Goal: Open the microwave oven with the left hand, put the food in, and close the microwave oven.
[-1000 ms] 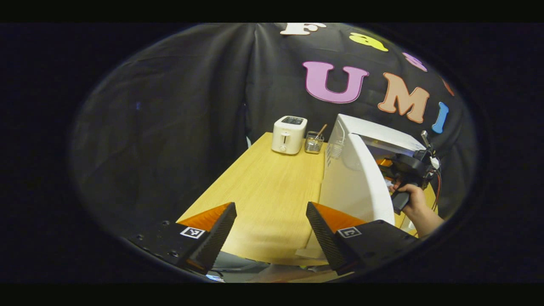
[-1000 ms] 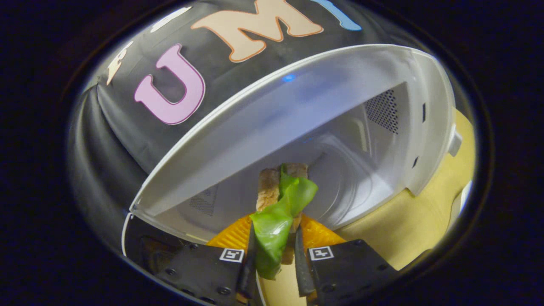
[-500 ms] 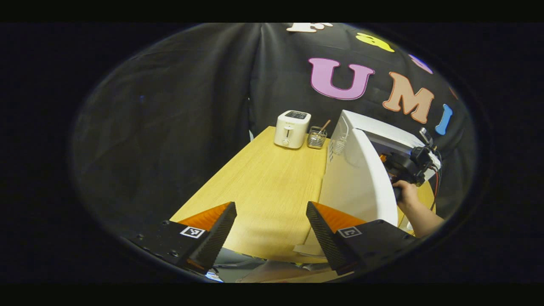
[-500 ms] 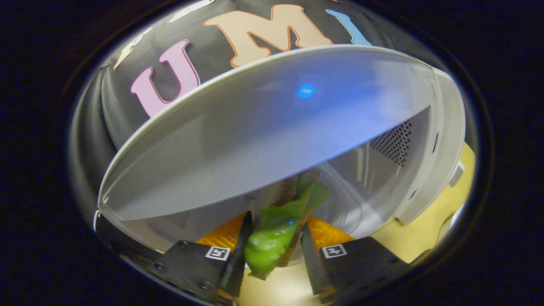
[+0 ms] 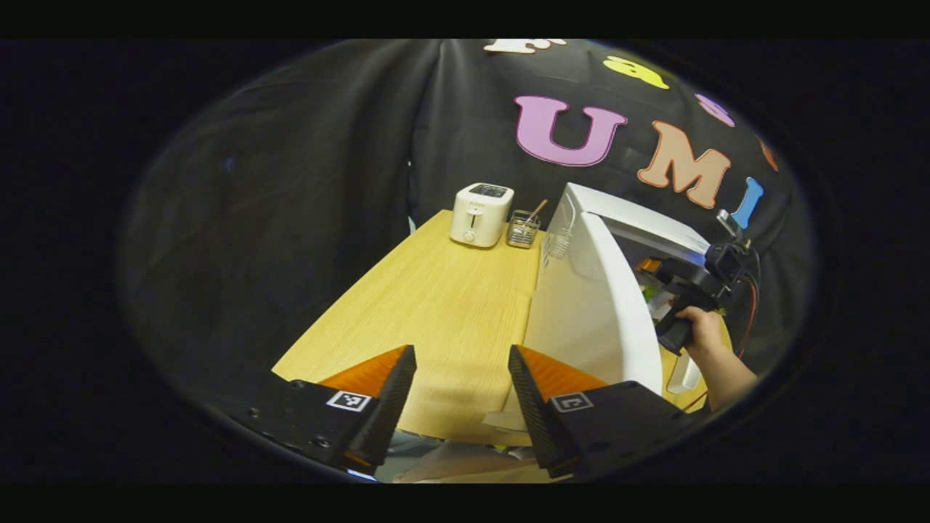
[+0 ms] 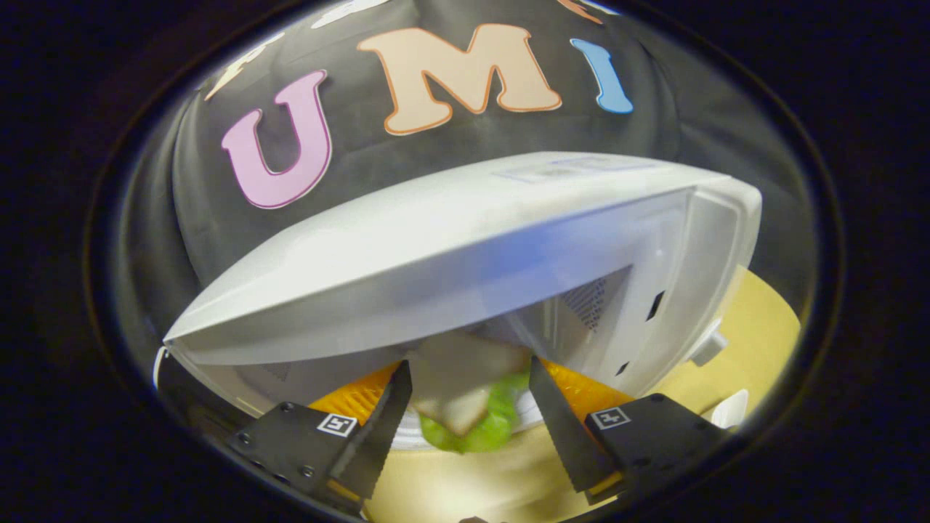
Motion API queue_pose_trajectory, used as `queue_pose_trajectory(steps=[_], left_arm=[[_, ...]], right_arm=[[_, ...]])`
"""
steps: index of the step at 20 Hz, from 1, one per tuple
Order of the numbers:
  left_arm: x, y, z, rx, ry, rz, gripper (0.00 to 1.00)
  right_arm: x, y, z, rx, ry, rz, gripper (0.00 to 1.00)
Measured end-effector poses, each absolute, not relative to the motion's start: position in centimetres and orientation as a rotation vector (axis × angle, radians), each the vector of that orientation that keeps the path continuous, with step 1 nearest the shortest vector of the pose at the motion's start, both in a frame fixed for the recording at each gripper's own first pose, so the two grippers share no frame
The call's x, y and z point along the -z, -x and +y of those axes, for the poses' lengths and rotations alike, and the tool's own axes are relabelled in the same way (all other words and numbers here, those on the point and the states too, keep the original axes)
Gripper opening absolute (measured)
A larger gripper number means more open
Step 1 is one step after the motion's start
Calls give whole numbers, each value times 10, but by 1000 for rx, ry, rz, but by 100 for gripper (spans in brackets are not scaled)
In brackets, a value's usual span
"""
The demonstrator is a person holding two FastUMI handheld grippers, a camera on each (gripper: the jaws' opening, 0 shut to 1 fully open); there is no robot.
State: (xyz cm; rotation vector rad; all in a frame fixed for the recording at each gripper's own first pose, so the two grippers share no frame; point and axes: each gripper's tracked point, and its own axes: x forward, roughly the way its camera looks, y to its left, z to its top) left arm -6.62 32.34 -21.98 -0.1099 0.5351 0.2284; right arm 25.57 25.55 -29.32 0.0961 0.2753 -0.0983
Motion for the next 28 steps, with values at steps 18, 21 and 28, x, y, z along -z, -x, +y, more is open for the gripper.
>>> queue_pose_trajectory(steps=[18,21,28], left_arm=[[226,76,284,-96,94,543,1],[228,77,278,-79,63,547,0],[230,78,254,-27,48,553,1]], right_arm=[[230,-94,227,41,72,194,92],[231,-66,212,77,58,206,100],[250,-12,168,175,40,272,100]])
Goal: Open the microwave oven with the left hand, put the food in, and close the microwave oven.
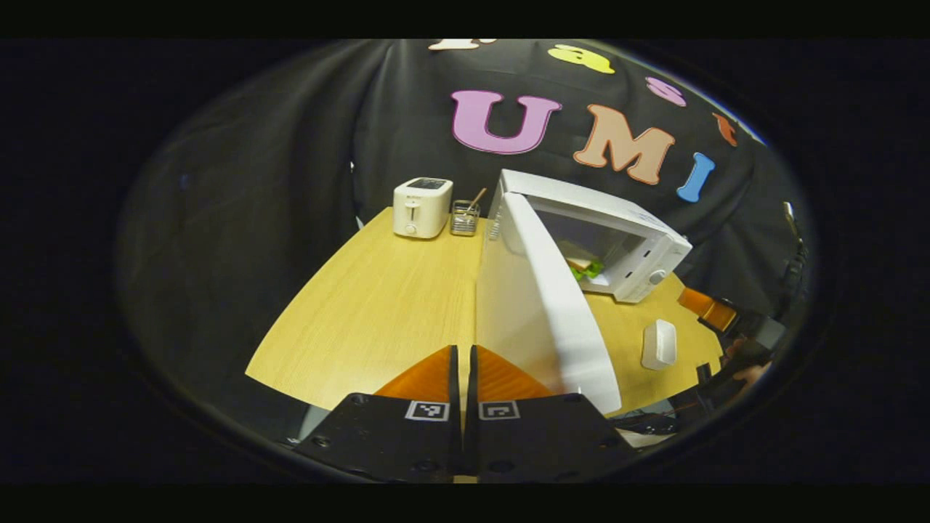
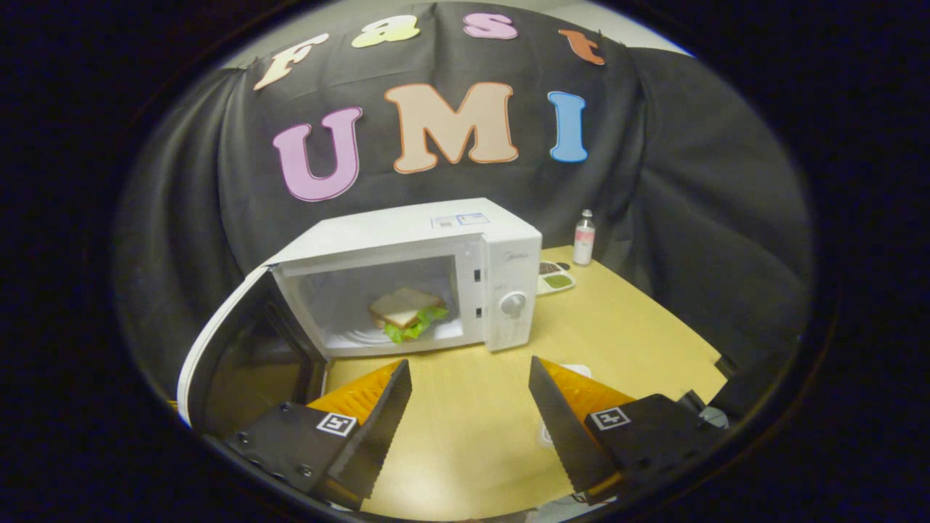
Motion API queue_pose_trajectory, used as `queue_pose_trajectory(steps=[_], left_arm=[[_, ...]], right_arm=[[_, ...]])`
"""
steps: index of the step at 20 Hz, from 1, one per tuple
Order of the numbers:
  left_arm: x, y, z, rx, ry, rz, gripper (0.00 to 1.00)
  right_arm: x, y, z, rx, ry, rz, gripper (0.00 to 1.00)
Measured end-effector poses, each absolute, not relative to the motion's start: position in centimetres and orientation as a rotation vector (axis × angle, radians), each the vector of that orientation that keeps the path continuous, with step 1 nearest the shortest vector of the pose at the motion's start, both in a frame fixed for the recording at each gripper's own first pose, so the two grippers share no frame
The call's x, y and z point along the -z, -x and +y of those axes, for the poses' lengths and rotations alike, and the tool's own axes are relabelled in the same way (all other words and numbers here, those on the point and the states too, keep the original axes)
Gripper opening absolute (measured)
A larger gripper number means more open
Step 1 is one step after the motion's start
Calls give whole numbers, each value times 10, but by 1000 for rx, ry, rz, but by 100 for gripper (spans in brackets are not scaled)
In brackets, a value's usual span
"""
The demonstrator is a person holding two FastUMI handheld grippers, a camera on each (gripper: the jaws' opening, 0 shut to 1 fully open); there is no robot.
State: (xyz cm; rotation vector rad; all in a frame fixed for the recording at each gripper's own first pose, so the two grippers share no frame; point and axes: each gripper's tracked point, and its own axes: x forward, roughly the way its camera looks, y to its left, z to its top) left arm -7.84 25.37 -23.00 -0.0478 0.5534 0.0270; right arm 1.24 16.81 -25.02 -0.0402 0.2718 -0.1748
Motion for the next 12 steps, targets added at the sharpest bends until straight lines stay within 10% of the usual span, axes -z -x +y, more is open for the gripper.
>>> queue_pose_trajectory(steps=[12], left_arm=[[231,55,171,95,-3,559,0]], right_arm=[[253,33,87,298,21,327,92]])
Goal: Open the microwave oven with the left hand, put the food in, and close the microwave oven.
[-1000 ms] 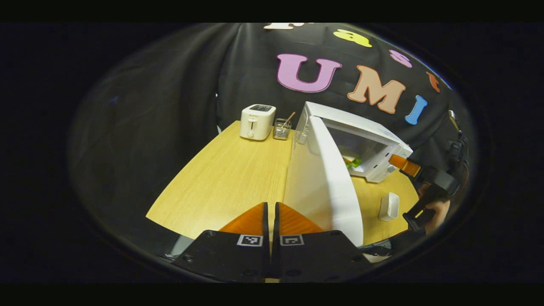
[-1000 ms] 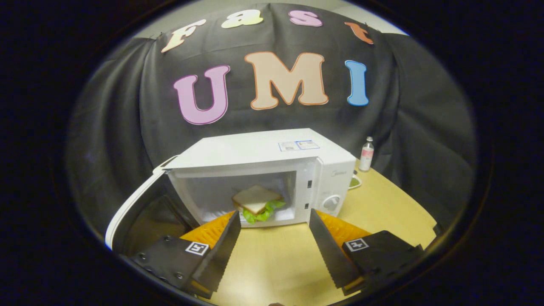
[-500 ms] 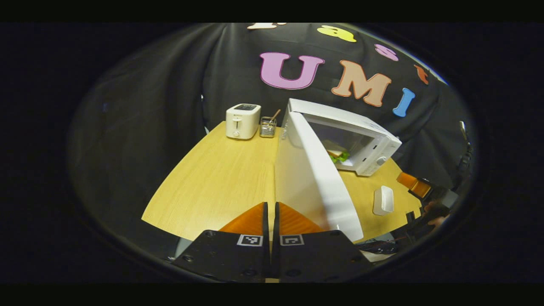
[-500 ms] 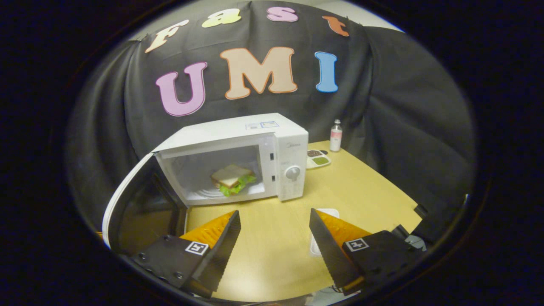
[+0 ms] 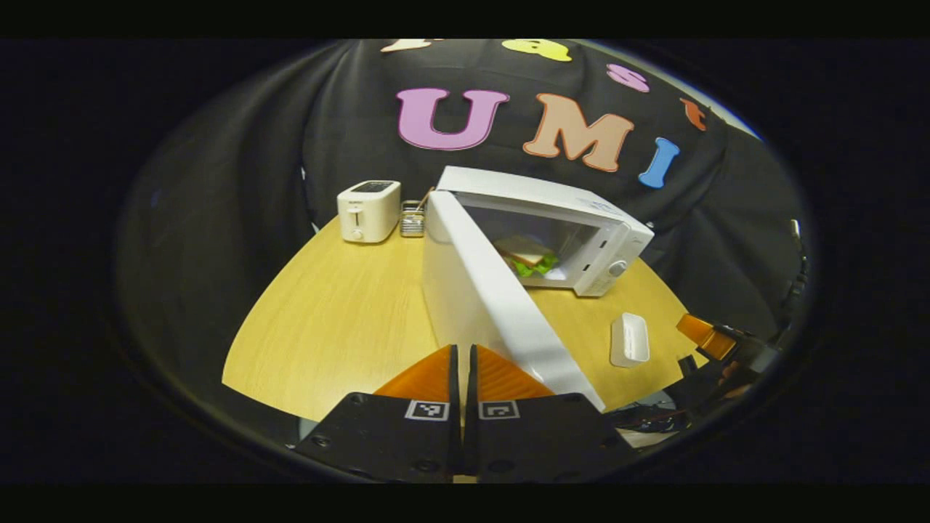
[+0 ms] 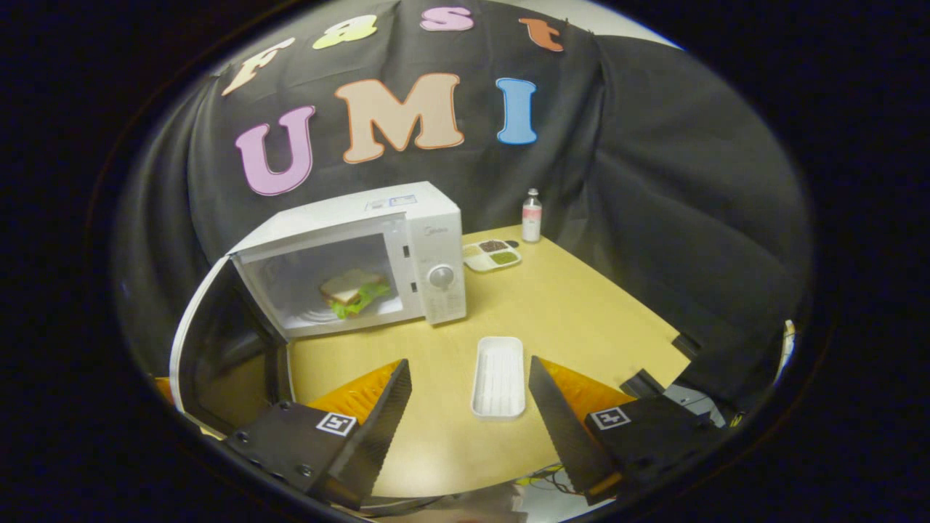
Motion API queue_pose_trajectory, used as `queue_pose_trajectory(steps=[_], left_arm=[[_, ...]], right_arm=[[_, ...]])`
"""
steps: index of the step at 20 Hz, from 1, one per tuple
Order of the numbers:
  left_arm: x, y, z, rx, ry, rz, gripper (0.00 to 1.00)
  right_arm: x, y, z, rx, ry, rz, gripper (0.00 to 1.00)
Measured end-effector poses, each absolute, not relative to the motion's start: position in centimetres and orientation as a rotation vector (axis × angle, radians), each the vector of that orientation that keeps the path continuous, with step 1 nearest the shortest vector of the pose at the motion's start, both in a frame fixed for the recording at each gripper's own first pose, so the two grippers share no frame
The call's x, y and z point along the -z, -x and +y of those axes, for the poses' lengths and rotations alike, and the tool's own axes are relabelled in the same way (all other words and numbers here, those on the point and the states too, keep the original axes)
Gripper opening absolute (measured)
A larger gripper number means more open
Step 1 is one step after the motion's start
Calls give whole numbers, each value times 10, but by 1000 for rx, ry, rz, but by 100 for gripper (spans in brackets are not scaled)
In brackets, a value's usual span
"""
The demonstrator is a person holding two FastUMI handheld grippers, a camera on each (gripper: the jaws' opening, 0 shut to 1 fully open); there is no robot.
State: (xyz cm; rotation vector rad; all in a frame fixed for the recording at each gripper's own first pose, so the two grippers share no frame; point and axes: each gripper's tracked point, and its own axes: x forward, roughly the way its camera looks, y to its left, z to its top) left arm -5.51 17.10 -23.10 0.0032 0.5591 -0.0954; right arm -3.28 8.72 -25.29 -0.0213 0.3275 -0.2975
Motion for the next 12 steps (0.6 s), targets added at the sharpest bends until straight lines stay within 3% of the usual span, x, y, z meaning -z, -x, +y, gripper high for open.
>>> queue_pose_trajectory(steps=[1,2,3,6,7,8,9,10,11,12], left_arm=[[231,52,163,101,-3,561,0],[233,50,155,107,-4,565,1],[235,49,145,115,-7,572,0],[237,43,118,135,-31,582,0],[238,40,111,141,-37,582,0],[239,37,102,147,-41,582,0],[239,33,93,154,-44,579,0],[238,28,84,158,-49,575,1],[240,23,76,159,-53,570,1],[239,17,68,158,-54,563,1]], right_arm=[[251,34,80,303,22,329,100],[249,34,72,309,22,332,92],[247,35,65,318,19,333,100],[235,35,38,341,-8,311,100],[231,35,31,344,-13,306,92],[229,33,24,345,-18,300,100],[225,32,18,345,-22,295,100],[221,31,11,346,-26,284,92],[216,31,5,344,-28,274,100],[212,29,-1,343,-28,267,92]])
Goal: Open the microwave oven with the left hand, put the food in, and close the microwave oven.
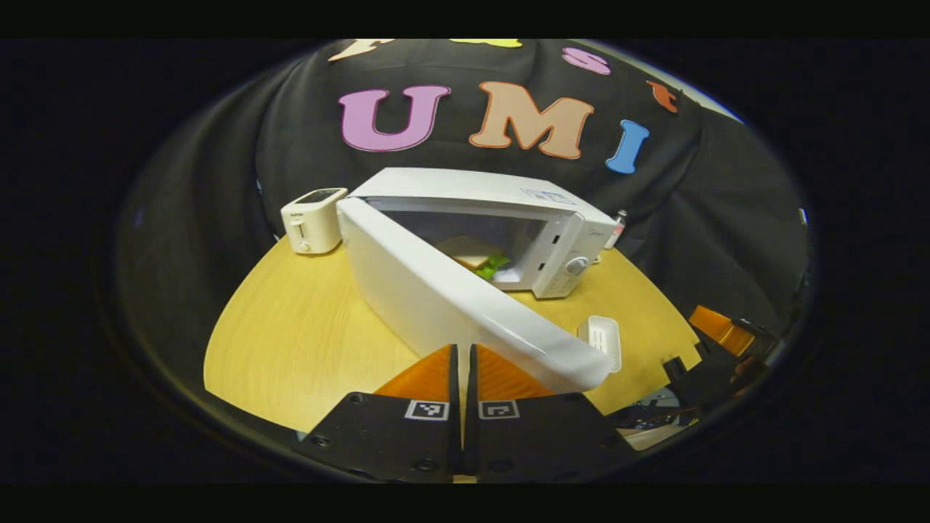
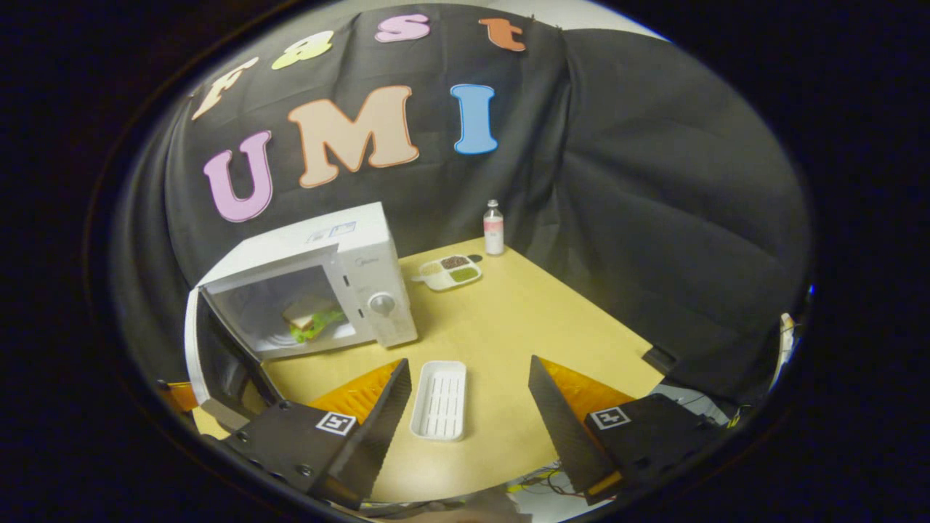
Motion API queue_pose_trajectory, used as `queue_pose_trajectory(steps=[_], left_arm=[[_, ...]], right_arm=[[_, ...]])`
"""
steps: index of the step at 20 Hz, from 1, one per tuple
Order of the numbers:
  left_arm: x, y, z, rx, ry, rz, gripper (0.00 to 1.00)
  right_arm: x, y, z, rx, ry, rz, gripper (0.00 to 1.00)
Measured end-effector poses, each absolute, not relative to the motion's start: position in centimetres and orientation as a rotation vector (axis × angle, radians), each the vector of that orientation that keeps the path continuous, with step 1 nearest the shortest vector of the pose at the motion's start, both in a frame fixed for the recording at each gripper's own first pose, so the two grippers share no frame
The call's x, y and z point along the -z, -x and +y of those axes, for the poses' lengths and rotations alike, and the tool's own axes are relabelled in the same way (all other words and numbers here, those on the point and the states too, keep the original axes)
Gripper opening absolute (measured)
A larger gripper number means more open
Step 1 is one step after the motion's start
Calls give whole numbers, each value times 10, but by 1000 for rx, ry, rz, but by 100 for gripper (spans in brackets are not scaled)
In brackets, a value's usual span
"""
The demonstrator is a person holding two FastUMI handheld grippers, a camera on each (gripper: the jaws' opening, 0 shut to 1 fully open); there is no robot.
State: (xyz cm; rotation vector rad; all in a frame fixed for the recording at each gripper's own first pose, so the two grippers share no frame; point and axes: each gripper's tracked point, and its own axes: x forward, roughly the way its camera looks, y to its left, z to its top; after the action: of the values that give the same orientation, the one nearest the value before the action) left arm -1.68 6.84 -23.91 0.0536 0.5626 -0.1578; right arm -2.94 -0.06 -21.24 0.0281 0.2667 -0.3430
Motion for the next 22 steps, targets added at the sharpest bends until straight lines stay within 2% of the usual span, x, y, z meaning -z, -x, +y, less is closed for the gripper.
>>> queue_pose_trajectory(steps=[1,2,3,7,8,9,10,11,14,15,17,18,19,20,21,22], left_arm=[[238,11,61,158,-53,555,2],[238,4,51,159,-52,548,1],[238,-1,43,162,-55,543,2],[237,-21,12,189,-92,513,1],[238,-25,5,196,-97,512,1],[238,-29,-2,196,-99,508,0],[239,-32,-7,194,-98,507,0],[240,-37,-12,192,-96,503,0],[240,-55,-22,179,-87,490,0],[240,-62,-24,173,-88,485,0],[239,-76,-27,157,-92,474,1],[239,-81,-29,151,-97,468,1],[238,-87,-32,147,-103,460,1],[237,-94,-33,143,-114,450,1],[236,-101,-35,138,-125,441,1],[237,-106,-38,131,-135,433,0]], right_arm=[[209,29,-6,341,-26,260,92],[205,29,-11,338,-25,254,100],[203,28,-16,331,-31,257,92],[201,26,-33,313,-71,280,92],[199,26,-38,315,-76,277,100],[196,24,-46,321,-74,261,92],[192,23,-51,322,-73,251,100],[191,22,-55,322,-71,248,92],[191,19,-67,316,-67,248,92],[191,18,-69,309,-62,251,100],[190,14,-72,293,-44,253,100],[189,12,-73,284,-37,250,92],[187,10,-74,275,-33,248,92],[188,9,-76,267,-32,248,100],[189,8,-78,260,-32,251,92],[190,5,-79,257,-29,255,92]])
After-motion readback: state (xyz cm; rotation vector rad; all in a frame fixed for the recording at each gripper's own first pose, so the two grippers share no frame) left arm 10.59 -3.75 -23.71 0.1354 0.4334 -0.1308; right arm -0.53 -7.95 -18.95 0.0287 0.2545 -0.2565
